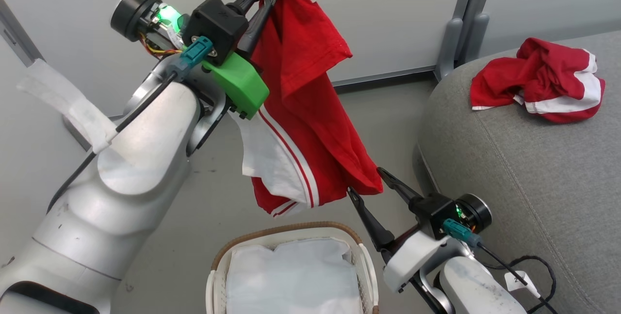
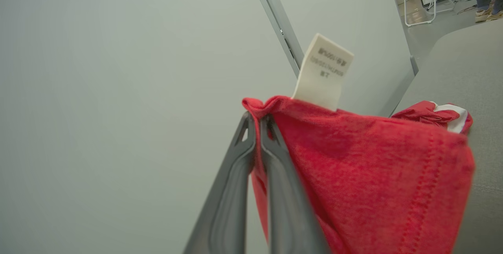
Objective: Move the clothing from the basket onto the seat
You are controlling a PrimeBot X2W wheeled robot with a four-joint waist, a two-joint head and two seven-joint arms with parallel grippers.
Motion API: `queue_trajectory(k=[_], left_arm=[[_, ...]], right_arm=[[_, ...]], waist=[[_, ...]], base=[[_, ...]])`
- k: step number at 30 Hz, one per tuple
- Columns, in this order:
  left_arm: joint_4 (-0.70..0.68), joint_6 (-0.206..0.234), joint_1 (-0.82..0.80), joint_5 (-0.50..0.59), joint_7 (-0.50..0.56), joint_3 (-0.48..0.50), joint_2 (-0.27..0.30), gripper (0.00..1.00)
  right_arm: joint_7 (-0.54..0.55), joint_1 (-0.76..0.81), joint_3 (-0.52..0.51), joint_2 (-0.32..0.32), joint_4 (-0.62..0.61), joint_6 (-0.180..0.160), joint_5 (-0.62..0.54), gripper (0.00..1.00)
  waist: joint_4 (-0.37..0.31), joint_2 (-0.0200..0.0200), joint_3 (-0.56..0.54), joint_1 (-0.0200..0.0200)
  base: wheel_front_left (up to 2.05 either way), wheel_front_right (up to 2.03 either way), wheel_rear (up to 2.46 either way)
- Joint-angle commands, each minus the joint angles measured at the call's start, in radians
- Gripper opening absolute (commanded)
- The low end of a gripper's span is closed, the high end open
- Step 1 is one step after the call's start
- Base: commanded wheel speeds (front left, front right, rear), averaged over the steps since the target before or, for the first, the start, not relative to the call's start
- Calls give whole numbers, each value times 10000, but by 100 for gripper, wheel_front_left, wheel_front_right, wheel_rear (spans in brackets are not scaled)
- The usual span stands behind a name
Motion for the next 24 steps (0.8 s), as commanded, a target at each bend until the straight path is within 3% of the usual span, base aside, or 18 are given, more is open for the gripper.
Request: queue_trajectory(k=[1, 19, 20, 21, 22, 23, 24], left_arm=[[-61, -18, -255, -61, -63, -79, -99, 0], [-923, -26, -723, -673, -192, -1066, -672, 0], [-966, -26, -731, -715, -176, -1099, -661, 0], [-1032, -26, -729, -771, -165, -1128, -646, 0], [-1079, -26, -719, -818, -160, -1143, -635, 0], [-1125, -27, -693, -883, -156, -1152, -618, 0], [-1154, -27, -643, -953, -149, -1145, -595, 0]], right_arm=[[-19, -259, 70, -39, 131, -14, -113, 100], [-19, -2384, 700, -39, 1343, -14, -13, 100], [-19, -2431, 796, -39, 1398, -14, 39, 91], [-19, -2493, 899, -37, 1463, -14, 103, 47], [-19, -2542, 975, -36, 1489, -14, 192, 36], [-19, -2588, 1059, -37, 1543, -14, 258, 13], [-19, -2639, 1122, -39, 1589, -14, 327, 0]], waist=[[59, 0, 9, 1], [463, 0, 161, 1], [479, 0, 164, 1], [500, 0, 170, 1], [518, 0, 176, 1], [538, 0, 187, 1], [556, 0, 205, 1]], base=[[0, 0, 0], [0, 0, 0], [0, 0, 0], [0, 0, 0], [0, 0, 0], [0, 0, 0], [0, 0, 0]])
